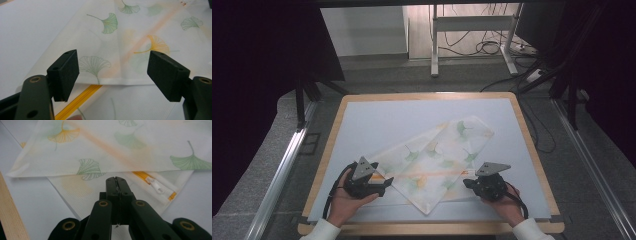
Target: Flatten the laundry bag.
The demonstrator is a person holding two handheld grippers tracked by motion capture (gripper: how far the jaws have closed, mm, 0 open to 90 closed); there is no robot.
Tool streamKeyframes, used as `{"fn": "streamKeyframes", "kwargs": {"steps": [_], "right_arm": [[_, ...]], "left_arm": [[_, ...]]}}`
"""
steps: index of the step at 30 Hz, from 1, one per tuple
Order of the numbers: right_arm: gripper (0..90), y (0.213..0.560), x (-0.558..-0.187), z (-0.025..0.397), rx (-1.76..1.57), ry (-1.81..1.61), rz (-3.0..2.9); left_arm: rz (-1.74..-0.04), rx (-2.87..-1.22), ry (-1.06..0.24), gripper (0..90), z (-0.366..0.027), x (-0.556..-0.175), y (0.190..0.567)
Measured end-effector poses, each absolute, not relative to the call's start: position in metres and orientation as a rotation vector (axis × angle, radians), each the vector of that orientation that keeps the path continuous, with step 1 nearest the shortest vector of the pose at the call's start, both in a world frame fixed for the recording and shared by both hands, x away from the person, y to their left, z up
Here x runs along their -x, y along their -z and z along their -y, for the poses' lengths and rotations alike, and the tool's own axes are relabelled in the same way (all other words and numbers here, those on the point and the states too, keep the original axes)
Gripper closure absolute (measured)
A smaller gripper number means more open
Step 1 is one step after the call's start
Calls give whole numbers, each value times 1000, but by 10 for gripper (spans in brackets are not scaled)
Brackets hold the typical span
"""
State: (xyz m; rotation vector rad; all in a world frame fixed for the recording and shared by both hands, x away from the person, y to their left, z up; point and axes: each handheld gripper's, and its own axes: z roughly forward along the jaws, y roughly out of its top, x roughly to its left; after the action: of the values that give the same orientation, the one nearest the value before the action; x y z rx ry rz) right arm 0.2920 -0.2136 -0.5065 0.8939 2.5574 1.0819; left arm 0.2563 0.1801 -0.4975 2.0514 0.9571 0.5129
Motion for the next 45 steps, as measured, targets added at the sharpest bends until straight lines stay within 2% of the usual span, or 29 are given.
{"fn": "streamKeyframes", "kwargs": {"steps": [15,45], "right_arm": [[893,520,-297,208,-926,-1003,-2637],[893,520,-299,210,-937,-1015,-2649]], "left_arm": [[-898,-2106,-492,254,-160,-256,500],[-781,-2200,-436,252,-112,-254,511]]}}
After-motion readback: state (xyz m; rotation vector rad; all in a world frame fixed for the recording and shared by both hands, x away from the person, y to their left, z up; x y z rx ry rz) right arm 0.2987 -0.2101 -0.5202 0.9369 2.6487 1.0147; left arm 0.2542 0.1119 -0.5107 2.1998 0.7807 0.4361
